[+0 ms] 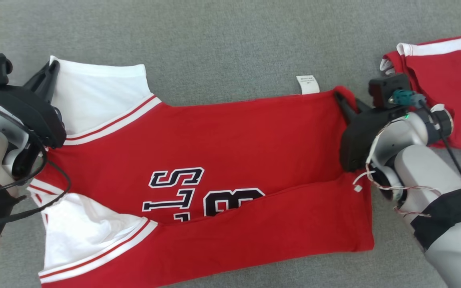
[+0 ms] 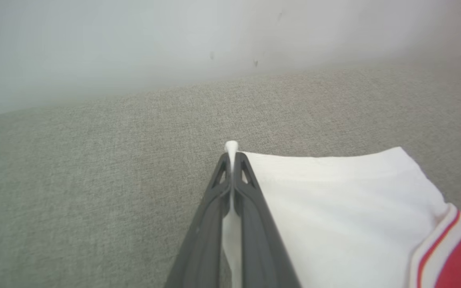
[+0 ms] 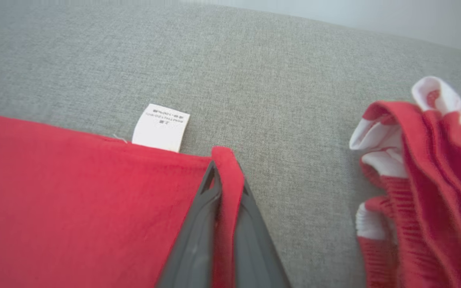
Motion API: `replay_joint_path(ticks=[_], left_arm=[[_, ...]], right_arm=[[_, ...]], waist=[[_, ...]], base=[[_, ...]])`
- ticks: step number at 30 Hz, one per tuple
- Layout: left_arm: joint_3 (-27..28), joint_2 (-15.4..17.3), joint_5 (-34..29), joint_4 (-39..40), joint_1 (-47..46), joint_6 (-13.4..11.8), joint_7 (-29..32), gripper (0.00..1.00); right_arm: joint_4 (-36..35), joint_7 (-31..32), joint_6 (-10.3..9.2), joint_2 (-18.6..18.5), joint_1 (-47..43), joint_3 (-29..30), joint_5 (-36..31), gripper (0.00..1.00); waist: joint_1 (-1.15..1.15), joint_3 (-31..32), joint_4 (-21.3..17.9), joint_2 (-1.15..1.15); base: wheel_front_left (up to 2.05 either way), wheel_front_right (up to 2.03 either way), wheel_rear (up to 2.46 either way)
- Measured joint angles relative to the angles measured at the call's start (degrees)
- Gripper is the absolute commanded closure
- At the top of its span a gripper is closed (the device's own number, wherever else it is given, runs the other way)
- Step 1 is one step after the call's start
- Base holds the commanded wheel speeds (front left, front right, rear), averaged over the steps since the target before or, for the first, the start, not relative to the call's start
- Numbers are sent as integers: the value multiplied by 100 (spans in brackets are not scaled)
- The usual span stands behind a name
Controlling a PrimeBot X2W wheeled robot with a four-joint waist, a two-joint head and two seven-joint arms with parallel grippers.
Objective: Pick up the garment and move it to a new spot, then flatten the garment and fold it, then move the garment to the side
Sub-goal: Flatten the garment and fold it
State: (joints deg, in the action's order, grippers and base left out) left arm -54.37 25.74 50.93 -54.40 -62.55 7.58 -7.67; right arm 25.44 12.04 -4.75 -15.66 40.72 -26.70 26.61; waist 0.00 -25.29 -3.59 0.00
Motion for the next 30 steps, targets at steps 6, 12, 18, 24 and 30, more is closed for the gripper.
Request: replay_joint_path(ticks=[6,12,18,24,30], left_arm=[[-126,89,73,116,1,0,-175,100],[-247,116,157,341,13,0,-405,100],[-416,126,334,604,270,0,-554,100],[-437,227,488,920,666,1,-650,100],[-461,287,519,1062,921,1,-659,100]], right_arm=[[277,-170,133,-98,123,62,0,100],[495,-404,280,-13,124,49,29,100],[671,-772,530,-43,42,63,77,100],[622,-1176,768,-131,-365,54,130,100],[713,-1378,834,-236,-616,70,171,100]], waist=[[0,149,99,0],[0,338,180,0],[0,635,256,0],[0,945,350,0],[-1,1155,389,0]], base=[[0,0,0],[0,0,0],[0,0,0],[0,0,0],[0,0,0]])
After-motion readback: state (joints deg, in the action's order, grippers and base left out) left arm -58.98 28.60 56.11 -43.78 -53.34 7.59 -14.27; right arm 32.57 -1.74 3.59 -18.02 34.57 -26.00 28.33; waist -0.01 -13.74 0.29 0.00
